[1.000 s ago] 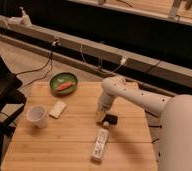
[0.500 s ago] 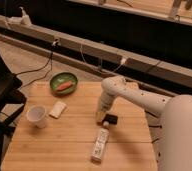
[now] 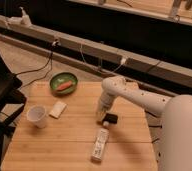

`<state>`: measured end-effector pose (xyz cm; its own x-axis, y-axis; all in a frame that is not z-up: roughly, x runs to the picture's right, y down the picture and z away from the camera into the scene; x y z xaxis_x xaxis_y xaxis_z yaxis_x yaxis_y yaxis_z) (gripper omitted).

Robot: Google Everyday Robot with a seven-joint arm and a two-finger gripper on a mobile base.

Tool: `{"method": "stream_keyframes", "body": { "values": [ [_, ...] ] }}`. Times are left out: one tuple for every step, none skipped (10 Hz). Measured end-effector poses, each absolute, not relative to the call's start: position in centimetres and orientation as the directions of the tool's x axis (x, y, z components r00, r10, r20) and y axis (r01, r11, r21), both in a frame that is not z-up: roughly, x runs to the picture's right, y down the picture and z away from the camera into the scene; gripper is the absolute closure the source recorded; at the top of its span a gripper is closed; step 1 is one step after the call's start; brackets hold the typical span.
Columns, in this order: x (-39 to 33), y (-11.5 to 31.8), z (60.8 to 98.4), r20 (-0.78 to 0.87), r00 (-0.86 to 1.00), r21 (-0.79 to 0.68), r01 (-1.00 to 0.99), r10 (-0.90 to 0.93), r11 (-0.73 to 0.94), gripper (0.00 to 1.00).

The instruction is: Place the eraser on the white sponge

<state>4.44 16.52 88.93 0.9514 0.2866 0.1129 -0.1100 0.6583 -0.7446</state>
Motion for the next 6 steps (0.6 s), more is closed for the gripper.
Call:
{"method": "stream_keyframes", "body": {
  "values": [
    [4.44, 16.51, 88.94, 0.113, 0.951, -0.745, -0.11, 0.287, 0.658, 0.6],
    [4.44, 16.51, 88.94, 0.113, 0.951, -0.744, -0.11, 0.287, 0.658, 0.7],
    [4.44, 16.51, 88.94, 0.113, 0.951, -0.744, -0.11, 0.287, 0.659, 0.79],
    [4.43, 16.5, 88.94, 0.113, 0.951, -0.744, -0.11, 0.287, 0.659, 0.84],
    [4.43, 16.48, 88.94, 0.113, 0.951, -0.744, -0.11, 0.287, 0.659, 0.95],
    [4.44, 16.48, 88.94, 0.113, 0.951, -0.744, -0.11, 0.287, 0.659, 0.99]
  ]
}}
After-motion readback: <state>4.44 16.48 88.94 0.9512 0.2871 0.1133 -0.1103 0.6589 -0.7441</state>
